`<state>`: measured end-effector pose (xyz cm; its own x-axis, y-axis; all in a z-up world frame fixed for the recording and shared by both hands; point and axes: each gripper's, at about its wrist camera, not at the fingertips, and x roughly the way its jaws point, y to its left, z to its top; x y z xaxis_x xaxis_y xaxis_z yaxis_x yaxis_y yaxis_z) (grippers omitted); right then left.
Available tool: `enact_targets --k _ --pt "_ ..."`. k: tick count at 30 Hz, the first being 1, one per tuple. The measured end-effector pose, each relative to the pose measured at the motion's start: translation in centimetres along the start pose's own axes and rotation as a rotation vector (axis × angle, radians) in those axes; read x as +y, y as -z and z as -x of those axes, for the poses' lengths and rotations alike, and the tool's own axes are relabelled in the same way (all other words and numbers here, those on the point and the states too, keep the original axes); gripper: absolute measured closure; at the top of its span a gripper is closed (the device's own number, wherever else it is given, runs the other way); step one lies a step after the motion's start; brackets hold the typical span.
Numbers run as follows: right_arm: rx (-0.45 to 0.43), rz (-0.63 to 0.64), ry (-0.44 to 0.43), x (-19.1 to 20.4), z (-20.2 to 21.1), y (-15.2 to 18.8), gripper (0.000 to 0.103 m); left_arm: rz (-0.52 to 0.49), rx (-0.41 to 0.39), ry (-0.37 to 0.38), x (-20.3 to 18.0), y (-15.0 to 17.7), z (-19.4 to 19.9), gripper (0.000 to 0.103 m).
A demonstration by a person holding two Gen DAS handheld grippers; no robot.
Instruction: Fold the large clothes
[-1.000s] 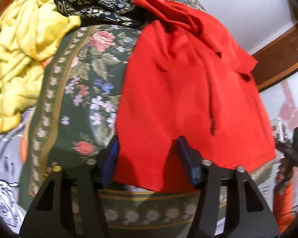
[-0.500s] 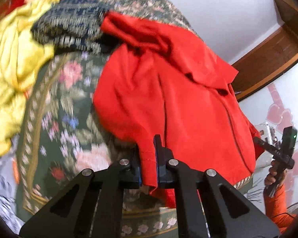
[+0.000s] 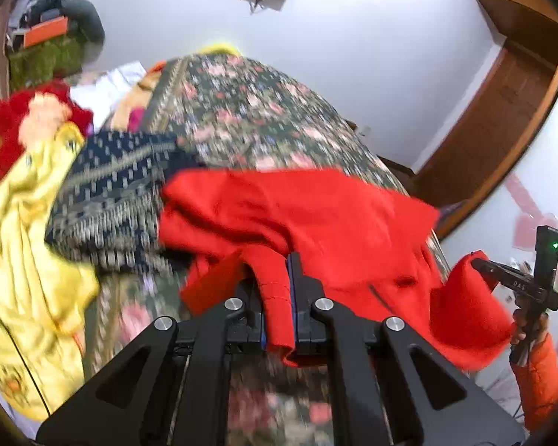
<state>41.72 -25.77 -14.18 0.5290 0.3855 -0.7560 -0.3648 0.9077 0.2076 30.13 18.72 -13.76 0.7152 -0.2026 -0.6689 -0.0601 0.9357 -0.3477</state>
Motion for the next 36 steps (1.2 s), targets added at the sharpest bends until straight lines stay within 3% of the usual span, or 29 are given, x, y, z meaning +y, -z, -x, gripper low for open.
enact_targets --k 6,10,15,20,21,22,23,24,26,29,32,34,36 --pt "-0.072 -0.077 0.089 -2.2 -5.1 -8.2 0.093 0.028 -0.046 -0.092 1.8 -6.7 -5.5 0.096" --pt "-0.063 -0.150 0.130 -4.1 -10.8 -11.9 0.092 0.078 -0.016 -0.142 4.7 -9.5 -11.3 0.096" --pt "0.030 -0.131 0.187 -5.7 -18.0 -12.2 0.092 0.114 0.102 -0.202 8.0 -9.0 -19.1 0.096" --pt "0.044 -0.154 0.090 -8.1 -18.8 -11.5 0.088 0.147 0.185 -0.176 10.1 -6.5 -23.0 0.090" --pt "0.049 -0.163 0.100 -8.6 -18.6 -11.7 0.079 0.136 0.195 -0.181 10.1 -6.2 -23.4 0.090" --pt "0.042 -0.172 0.159 -9.1 -18.0 -12.0 0.059 0.125 0.201 -0.187 10.0 -6.2 -23.5 0.090" --pt "0.019 -0.168 0.235 -9.3 -17.5 -12.3 0.047 0.112 0.205 -0.201 9.8 -6.2 -23.7 0.090" --pt "-0.035 -0.148 0.410 -9.6 -16.1 -12.7 0.041 0.103 0.211 -0.212 9.6 -6.3 -23.7 0.090" --pt "-0.086 -0.120 0.557 -10.0 -14.2 -13.1 0.040 0.079 0.226 -0.242 9.2 -6.7 -23.5 0.090" --pt "-0.097 -0.107 0.436 -10.5 -11.2 -13.0 0.040 0.018 0.251 -0.286 7.7 -8.0 -22.2 0.089" --pt "-0.086 -0.081 0.340 -9.3 -9.3 -12.3 0.040 -0.002 0.215 -0.286 6.2 -9.7 -19.6 0.071" --pt "-0.066 -0.072 0.275 -8.0 -8.9 -11.7 0.040 0.013 0.160 -0.272 5.3 -10.6 -17.2 0.031" --pt "-0.040 -0.075 0.185 -6.3 -9.3 -11.0 0.040 0.014 0.030 -0.302 4.4 -11.4 -14.0 0.017"
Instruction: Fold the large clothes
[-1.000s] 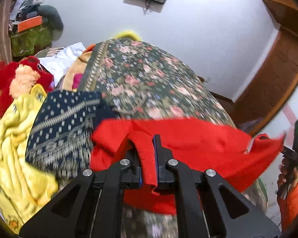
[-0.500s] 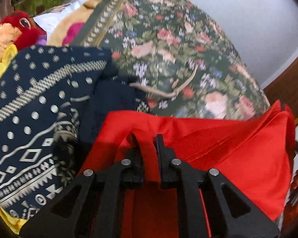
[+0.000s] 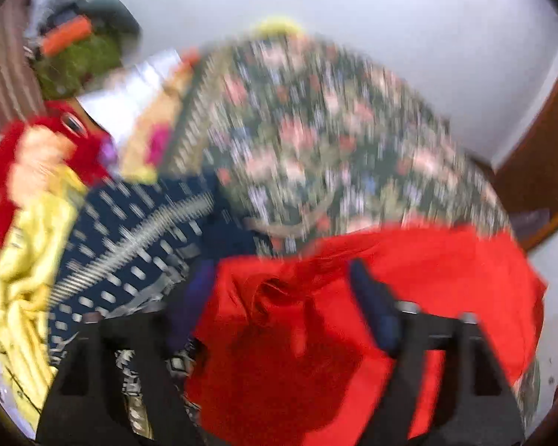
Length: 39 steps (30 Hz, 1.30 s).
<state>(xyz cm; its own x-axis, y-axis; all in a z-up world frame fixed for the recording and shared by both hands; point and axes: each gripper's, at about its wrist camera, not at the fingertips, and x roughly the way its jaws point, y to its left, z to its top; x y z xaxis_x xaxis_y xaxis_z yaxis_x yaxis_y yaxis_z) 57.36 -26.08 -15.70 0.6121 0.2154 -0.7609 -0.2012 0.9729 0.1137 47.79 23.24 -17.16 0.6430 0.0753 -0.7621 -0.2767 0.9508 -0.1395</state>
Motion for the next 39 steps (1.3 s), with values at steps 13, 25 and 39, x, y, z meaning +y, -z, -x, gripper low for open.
enact_targets --k 13,25,39 --pt "0.210 0.319 -0.163 13.5 -5.7 6.8 0.040 -0.139 0.198 0.080 -1.9 8.1 -1.2 0.012" --pt "0.188 0.307 0.057 5.9 -6.5 9.9 0.003 -0.135 0.246 -0.125 5.8 14.4 -3.8 0.009" --pt "0.248 0.055 0.111 -3.3 -2.8 11.7 0.003 0.087 0.231 -0.225 13.1 17.2 0.6 0.008"
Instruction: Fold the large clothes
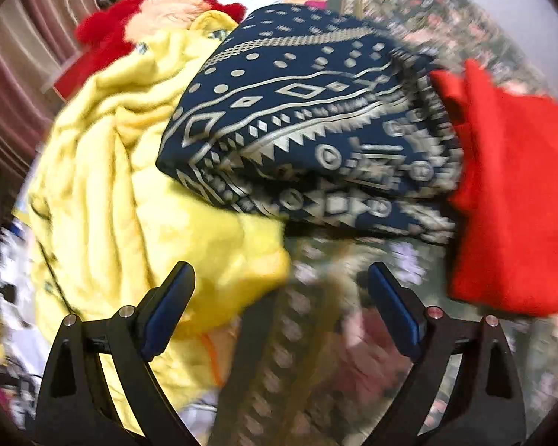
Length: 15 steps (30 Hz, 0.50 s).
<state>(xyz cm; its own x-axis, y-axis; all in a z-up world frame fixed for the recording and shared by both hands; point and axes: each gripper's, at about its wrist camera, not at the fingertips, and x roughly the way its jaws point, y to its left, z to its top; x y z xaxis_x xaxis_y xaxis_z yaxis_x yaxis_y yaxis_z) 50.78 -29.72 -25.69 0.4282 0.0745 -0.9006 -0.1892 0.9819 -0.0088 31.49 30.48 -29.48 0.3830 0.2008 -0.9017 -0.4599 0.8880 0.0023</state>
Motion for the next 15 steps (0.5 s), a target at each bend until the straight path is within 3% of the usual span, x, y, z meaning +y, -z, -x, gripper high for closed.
enact_targets --k 4,7,9,12,15 --pt "-0.042 0.068 0.061 1.8 1.4 0.0 0.003 0.038 -0.041 0.205 -1.4 0.6 2.9 0.008" --pt "-0.097 0.138 0.073 4.1 2.7 -0.5 0.003 0.026 -0.088 0.277 -4.0 -0.8 4.3 0.008" --pt "-0.136 0.177 0.066 5.9 3.6 -1.0 0.003 0.010 -0.107 0.263 -6.2 -3.0 3.9 0.008" --pt "-0.174 0.218 0.028 8.4 4.3 -1.8 0.003 -0.044 -0.128 0.181 -9.3 -6.5 2.2 0.008" --pt "-0.185 0.241 -0.017 10.6 4.1 -2.5 0.003 -0.097 -0.098 0.105 -11.7 -9.2 -0.4 0.008"
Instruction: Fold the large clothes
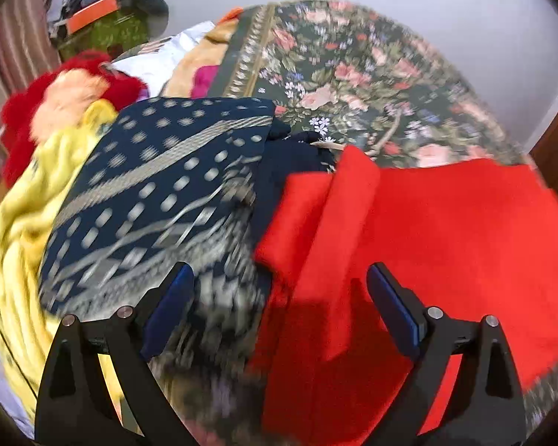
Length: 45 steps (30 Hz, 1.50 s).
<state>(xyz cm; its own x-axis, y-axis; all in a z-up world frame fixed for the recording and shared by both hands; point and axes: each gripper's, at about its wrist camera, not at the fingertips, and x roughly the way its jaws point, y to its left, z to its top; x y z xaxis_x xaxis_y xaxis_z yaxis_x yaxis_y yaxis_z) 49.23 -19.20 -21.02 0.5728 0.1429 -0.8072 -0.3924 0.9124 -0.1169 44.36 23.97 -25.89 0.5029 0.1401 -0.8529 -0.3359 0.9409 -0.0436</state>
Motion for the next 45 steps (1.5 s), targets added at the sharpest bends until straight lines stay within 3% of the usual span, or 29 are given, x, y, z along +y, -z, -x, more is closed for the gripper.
enact_targets --k 3,7,8,11,13,16,20,24,27,31,35,39,45 --pt "0.011 0.013 -0.023 1.5 -1.3 -0.7 0.003 -0.050 0.030 -0.078 -0.2 -1.7 -2.9 0.008" --pt "0.023 0.037 0.007 2.2 -2.6 -0.4 0.003 -0.072 -0.006 -0.177 1.2 -3.6 -4.1 0.008" --pt "0.025 0.044 0.018 2.2 -2.9 -0.2 0.003 -0.058 -0.020 -0.188 1.9 -4.2 -3.9 0.008" --pt "0.028 0.045 0.040 1.7 -3.0 0.4 0.003 0.004 -0.089 -0.324 4.9 -5.8 -2.0 0.009" --pt "0.031 0.022 0.035 1.0 -2.9 0.5 0.003 0.033 -0.106 -0.308 6.4 -5.9 -0.7 0.009" --pt "0.031 -0.014 0.028 0.0 -2.3 0.6 0.003 0.073 -0.113 -0.168 7.8 -4.5 2.3 0.009" --pt "0.033 -0.044 0.016 -0.5 -1.4 0.6 0.003 0.059 -0.095 0.052 6.9 -0.6 5.8 0.008" --pt "0.016 -0.039 -0.011 -0.1 0.4 0.7 0.003 0.079 -0.012 0.286 4.8 3.7 6.9 0.008" --pt "-0.004 -0.020 -0.023 0.7 1.8 0.8 0.003 0.165 0.052 0.470 4.0 7.2 7.1 0.008" --pt "-0.014 0.013 -0.037 1.8 2.8 1.0 0.003 0.336 0.160 0.653 3.1 11.2 5.2 0.008" --pt "-0.008 0.058 -0.043 3.0 2.9 1.3 0.003 0.469 0.215 0.748 2.9 13.0 2.7 0.008" --pt "0.006 0.099 -0.045 4.2 2.2 1.7 0.003 0.538 0.158 0.791 2.3 11.8 1.0 0.008" --pt "0.031 0.100 -0.079 4.8 0.1 1.6 0.003 0.570 0.092 0.766 -0.1 7.7 -1.8 0.012"
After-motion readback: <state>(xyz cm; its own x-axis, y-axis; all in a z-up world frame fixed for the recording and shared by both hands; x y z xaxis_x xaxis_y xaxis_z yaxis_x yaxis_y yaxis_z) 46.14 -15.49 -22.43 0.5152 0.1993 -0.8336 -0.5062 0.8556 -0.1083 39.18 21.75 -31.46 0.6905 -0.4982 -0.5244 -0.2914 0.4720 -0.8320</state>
